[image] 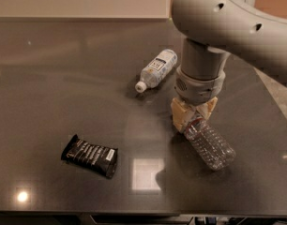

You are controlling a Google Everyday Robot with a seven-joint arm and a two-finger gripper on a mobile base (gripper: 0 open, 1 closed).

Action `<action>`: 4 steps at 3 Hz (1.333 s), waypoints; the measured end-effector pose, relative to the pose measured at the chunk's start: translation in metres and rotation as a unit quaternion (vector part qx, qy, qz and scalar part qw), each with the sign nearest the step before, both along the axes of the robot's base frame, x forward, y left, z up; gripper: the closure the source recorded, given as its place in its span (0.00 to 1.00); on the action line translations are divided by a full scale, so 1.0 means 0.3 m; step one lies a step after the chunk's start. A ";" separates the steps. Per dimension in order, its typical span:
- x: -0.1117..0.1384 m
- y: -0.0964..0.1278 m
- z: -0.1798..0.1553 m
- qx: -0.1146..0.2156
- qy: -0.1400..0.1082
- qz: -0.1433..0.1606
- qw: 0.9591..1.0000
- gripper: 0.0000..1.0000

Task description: Place water bottle upright

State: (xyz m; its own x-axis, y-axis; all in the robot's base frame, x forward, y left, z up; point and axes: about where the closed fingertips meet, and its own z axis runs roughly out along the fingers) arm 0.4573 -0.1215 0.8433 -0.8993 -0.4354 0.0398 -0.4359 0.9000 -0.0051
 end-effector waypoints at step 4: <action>0.084 0.087 0.362 0.056 -0.216 0.246 0.943 1.00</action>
Offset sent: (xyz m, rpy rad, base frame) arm 0.0230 0.0337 0.1070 -0.0056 -0.2968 0.4836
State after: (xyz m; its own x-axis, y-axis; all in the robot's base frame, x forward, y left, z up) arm 0.4824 -0.0955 0.9519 -0.5094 -0.7840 -0.3549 -0.7800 0.5948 -0.1943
